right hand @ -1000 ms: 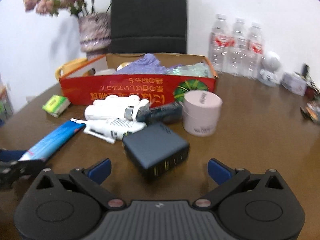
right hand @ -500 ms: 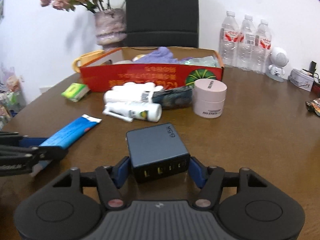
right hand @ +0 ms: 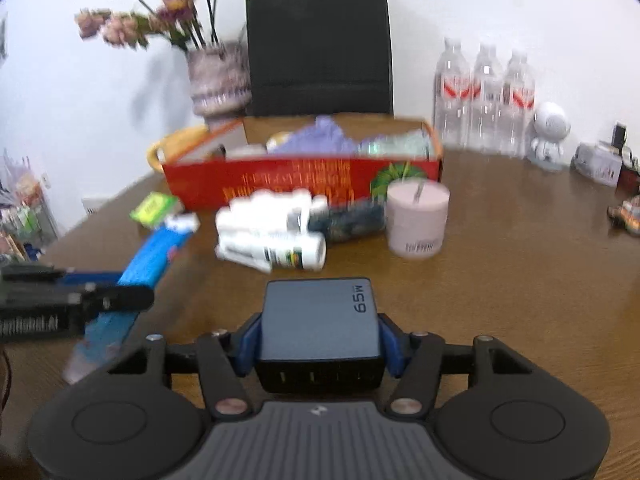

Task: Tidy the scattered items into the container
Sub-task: 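Carry the toothpaste tube and charger with both tools over the box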

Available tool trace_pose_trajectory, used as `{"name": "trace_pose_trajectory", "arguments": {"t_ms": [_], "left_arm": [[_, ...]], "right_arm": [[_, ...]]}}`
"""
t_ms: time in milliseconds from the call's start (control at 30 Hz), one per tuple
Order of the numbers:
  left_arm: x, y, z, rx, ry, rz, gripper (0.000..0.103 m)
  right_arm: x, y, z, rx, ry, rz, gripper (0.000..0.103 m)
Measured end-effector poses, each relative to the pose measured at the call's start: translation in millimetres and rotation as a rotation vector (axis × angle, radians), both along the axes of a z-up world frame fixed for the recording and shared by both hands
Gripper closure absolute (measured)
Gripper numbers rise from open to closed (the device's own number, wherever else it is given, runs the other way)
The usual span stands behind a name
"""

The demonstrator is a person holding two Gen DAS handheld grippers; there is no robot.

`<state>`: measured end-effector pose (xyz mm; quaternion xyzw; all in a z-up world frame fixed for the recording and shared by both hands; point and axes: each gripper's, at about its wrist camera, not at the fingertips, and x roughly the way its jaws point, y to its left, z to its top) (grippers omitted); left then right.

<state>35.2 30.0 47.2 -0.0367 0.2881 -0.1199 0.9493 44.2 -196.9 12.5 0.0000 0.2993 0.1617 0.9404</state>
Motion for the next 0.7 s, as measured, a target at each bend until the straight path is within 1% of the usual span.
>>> {"name": "trace_pose_trajectory", "arguments": {"t_ms": [33,100,167,233,333,367,400,533,600,700], "left_arm": [[5.9,2.0,8.9,-0.007,-0.008,-0.006,0.067],[26.2,5.8,25.9,0.005,-0.028,-0.002,0.067],[52.3,9.4,41.9,0.026,-0.055,0.028,0.067],[79.5,16.2,53.7,0.0,-0.063,0.046,0.067],[125.1,26.9,62.3,-0.095,-0.055,0.068,0.067],[139.1,29.2,62.4,-0.123,-0.053,0.087,0.067],[151.2,29.9,61.5,-0.15,-0.051,0.089,0.067],[202.0,27.9,56.7,-0.246,-0.028,0.076,0.067],[233.2,19.3,48.7,-0.278,-0.001,0.068,0.067],[269.0,3.8,29.5,-0.295,0.074,0.028,0.067]], "right_arm": [[7.2,-2.1,9.1,0.005,-0.013,-0.002,0.045],[21.6,-6.2,27.3,0.015,-0.04,-0.007,0.045],[36.0,-10.4,45.5,0.024,-0.067,-0.012,0.045],[50.4,-14.5,63.7,0.034,-0.094,-0.017,0.045],[72.0,-20.7,91.0,0.049,-0.134,-0.025,0.045],[86.6,-21.5,94.3,0.064,-0.139,-0.028,0.045],[102.4,-22.0,96.6,0.08,-0.141,-0.032,0.045],[176.3,-18.4,89.8,0.144,-0.125,-0.052,0.045],[214.1,-17.1,81.4,0.173,-0.084,-0.057,0.045],[268.2,-11.4,64.0,0.16,-0.007,-0.066,0.045]]}}
